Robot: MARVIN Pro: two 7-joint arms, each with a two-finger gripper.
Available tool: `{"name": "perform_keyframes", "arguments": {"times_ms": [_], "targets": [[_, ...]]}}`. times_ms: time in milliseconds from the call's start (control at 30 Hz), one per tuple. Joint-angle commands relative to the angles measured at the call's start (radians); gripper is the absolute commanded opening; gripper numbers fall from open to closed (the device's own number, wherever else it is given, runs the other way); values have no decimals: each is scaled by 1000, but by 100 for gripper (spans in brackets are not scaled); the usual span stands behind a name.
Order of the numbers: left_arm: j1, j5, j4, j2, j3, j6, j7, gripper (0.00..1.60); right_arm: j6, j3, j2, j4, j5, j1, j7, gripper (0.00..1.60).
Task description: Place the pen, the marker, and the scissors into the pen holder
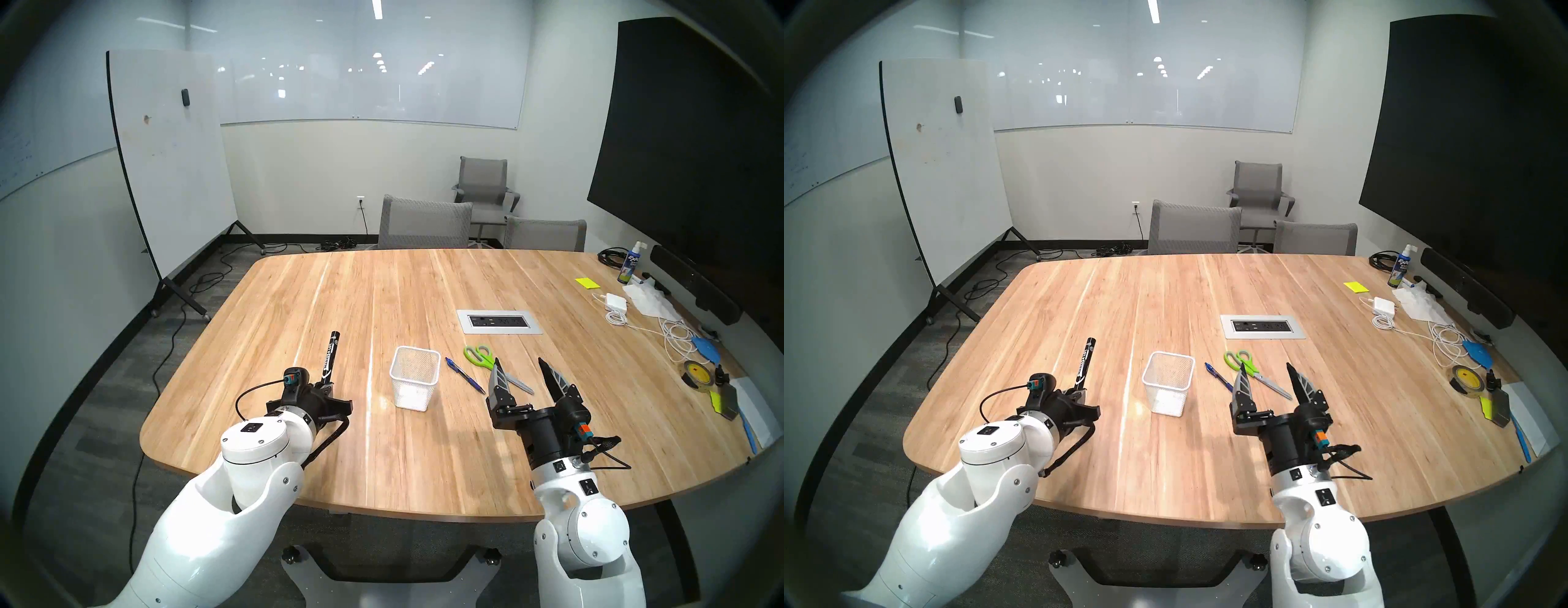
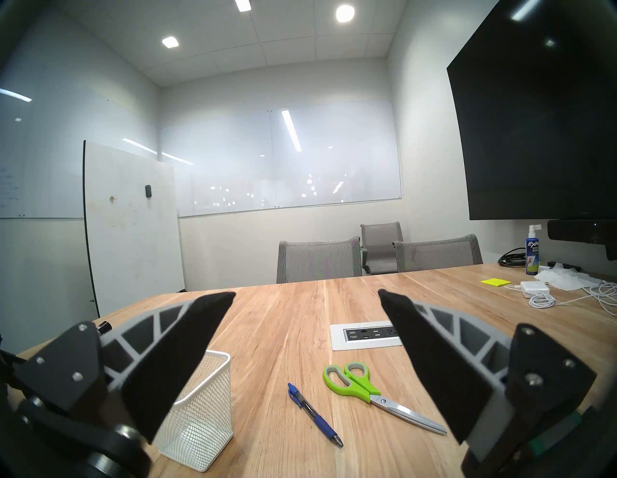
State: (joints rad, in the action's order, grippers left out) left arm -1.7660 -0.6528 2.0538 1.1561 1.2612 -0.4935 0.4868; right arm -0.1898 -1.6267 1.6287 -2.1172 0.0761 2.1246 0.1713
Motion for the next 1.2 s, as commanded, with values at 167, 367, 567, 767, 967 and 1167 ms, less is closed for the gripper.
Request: {"name": "perform_keyframes", "arguments": {"times_ms": [167,367,567,767,967,1167], "targets": [[-26,17,70,-27,17,57,-34,0,-4,1,-1,-22,1,-2,2,160],[-63,31,106,-63,23,78,-66,0,-4,1,-1,-22,1,-2,2,160],[-81,41,108,-85,31,105,-98,0,-3,1,-1,-22,1,-2,2,160],[-97,41,95,-96,51,143,-131,0,-3,1,-1,-22,1,-2,2,160],[-112,33,81,-106,67,185,-176,0,-3,1,-1,-22,1,-2,2,160],[-142,22,73,-124,90,237,-236,0,-3,1,-1,-22,1,-2,2,160]]}}
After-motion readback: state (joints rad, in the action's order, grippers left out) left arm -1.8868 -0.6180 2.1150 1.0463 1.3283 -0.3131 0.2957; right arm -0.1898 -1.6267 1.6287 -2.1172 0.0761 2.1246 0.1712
